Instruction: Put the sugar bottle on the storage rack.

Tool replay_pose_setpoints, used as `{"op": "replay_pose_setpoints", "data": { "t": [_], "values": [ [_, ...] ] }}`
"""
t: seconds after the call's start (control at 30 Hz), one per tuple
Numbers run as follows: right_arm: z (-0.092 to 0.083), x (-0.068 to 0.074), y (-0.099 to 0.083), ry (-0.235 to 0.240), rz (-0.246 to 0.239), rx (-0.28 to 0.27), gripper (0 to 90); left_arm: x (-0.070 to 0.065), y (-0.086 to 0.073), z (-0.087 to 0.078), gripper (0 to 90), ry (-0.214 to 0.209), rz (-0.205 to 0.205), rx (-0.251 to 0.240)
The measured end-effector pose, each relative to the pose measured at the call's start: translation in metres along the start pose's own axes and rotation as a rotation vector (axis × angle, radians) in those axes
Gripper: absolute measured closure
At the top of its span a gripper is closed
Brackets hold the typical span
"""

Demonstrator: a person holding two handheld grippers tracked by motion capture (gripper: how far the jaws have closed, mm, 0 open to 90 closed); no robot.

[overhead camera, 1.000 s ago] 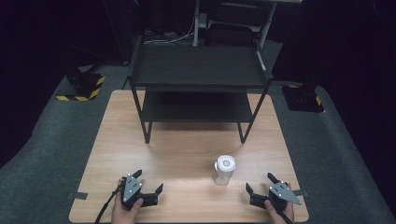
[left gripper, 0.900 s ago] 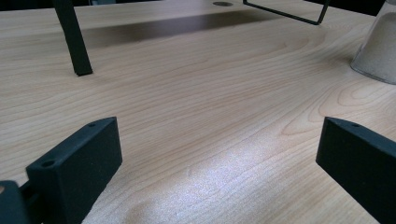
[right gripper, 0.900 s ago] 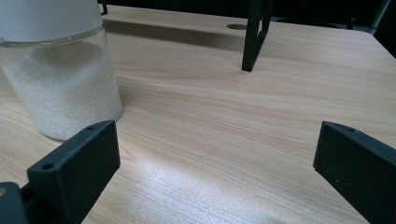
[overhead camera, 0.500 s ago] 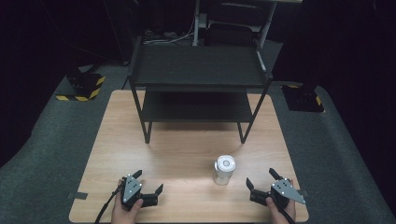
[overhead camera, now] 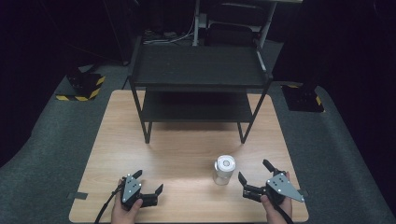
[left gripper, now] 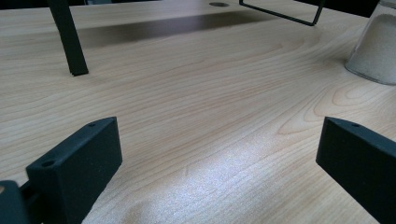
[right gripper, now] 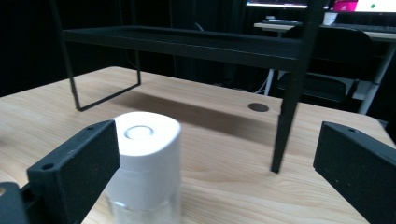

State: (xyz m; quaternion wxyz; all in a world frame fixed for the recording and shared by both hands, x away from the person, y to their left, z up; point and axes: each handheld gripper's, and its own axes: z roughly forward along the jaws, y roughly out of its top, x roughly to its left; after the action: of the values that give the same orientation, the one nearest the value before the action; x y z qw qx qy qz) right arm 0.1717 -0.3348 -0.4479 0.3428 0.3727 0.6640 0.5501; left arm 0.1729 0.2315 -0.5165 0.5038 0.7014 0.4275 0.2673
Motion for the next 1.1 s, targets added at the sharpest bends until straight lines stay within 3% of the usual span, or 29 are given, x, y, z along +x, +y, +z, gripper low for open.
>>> {"op": "replay_pose_setpoints", "data": {
  "t": [0.47, 0.63, 0.67, 0.77, 0.93, 1.1],
  "values": [
    [0.034, 0.034, -0.021, 0.066, -0.015, 0.05, 0.1, 0.002, 0.0, 0.0, 0.5, -0.009, 0.003, 0.001],
    [0.044, 0.044, -0.03, 0.039, -0.003, 0.056, 0.1, 0.002, 0.0, -0.001, 0.5, -0.011, 0.003, 0.0],
    [0.049, 0.05, -0.034, 0.009, -0.005, 0.055, 1.4, 0.002, 0.0, -0.001, 0.5, -0.012, 0.003, 0.0],
    [0.054, 0.057, -0.038, -0.022, -0.008, 0.053, 3.0, 0.002, 0.0, -0.001, 0.5, -0.014, 0.003, 0.0],
    [0.062, 0.073, -0.048, -0.093, -0.016, 0.028, 14.3, 0.003, 0.0, -0.001, 0.5, -0.016, 0.005, 0.0],
    [0.063, 0.076, -0.05, -0.107, 0.012, 0.016, 22.8, 0.003, 0.0, -0.001, 0.5, -0.015, 0.002, -0.002]
  ]
}}
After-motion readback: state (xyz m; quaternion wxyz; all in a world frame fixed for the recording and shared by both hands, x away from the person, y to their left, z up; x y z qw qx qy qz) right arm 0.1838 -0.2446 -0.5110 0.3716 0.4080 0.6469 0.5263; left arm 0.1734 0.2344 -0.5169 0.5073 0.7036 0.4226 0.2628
